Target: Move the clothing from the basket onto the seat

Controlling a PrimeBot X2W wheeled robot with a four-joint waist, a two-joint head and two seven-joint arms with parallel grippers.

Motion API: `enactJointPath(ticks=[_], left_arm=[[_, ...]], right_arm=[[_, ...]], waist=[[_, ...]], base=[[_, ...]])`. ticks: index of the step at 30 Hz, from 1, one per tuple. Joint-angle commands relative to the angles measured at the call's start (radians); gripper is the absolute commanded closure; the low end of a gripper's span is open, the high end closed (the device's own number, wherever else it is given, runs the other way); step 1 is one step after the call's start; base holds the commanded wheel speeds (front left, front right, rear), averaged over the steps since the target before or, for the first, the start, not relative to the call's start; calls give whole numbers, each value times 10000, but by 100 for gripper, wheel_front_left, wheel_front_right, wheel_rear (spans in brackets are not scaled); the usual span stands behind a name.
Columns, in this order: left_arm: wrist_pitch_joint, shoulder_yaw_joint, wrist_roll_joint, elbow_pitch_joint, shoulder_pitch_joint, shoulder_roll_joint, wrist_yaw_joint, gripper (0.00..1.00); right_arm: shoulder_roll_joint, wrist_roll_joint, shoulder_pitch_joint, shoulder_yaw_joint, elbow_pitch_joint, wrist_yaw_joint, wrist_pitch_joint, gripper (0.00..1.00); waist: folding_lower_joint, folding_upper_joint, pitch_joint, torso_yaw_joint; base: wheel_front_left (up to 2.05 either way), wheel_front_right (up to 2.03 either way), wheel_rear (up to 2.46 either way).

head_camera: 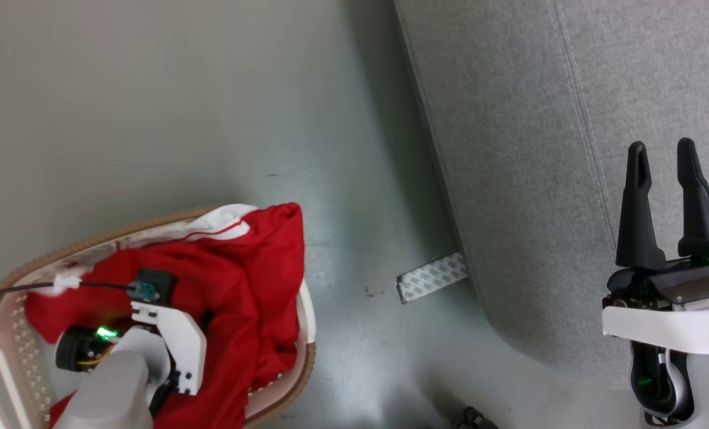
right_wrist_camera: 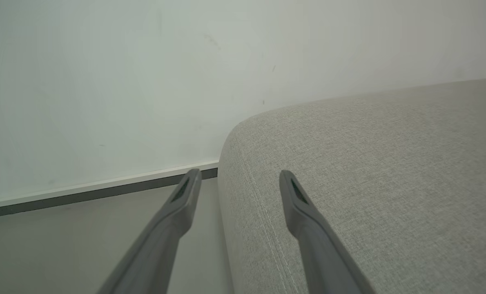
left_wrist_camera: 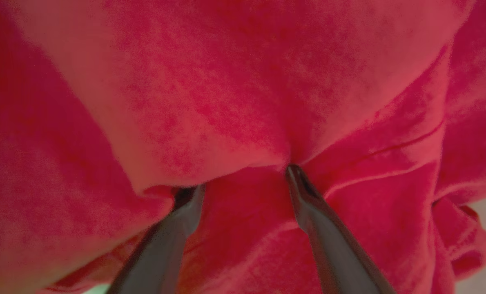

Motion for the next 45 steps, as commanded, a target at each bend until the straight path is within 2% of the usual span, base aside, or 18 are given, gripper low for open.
enactJointPath(ticks=[1,7,8,9,10,11,16,22,29,35,41,45], left_arm=[[56,-89,-152,134,-91,109,-23,0],[648,-630,-627,681,-179,168,-24,0],[622,-690,-695,722,-195,200,-24,8],[548,-738,-703,748,-218,240,-24,8],[435,-784,-742,739,-242,277,-24,75],[360,-810,-795,751,-264,308,-6,100],[-233,-875,-1118,788,-347,384,-3,100],[-899,-990,-1572,777,-100,118,-3,100],[-1621,-1128,-2331,505,394,-593,-5,100],[-2381,-1718,-3245,-307,1294,-1152,-5,100],[-2794,-2026,-3888,-1511,2210,-1022,-5,100],[-2871,-1907,-4027,-2361,2627,-769,-5,100]], right_arm=[[2,58,-149,19,-48,-21,-37,0],[4,82,-9,37,57,-21,-37,0],[4,96,-5,39,63,-21,-35,0],[4,92,-6,37,63,-21,-35,0],[4,101,-9,30,54,-21,-37,0],[4,118,-13,24,47,-21,-35,0],[2,172,-102,74,139,-21,-37,0],[-1,30,-12,93,259,-21,-35,0],[-2,-438,180,-88,458,-21,-35,0],[-7,-970,548,-56,865,-21,-35,0],[-17,-1191,995,-9,1228,-21,-35,0],[-8,-1242,1207,-12,1312,-21,-35,0]], waist=[[-1,0,147,-145],[-1,0,171,-194],[-1,0,165,-199],[-1,0,161,-204],[-1,0,158,-208],[-1,0,155,-213],[-1,0,-29,-216],[-1,0,-780,140],[-1,0,-2204,973],[-1,0,-4145,2178],[-1,0,-5503,3110],[-1,0,-5982,3513]], base=[[0,0,0],[0,0,0],[0,0,0],[0,0,0],[0,0,0],[0,0,0],[0,0,0],[0,0,0],[0,0,0],[0,0,0],[0,0,0],[0,0,0]])
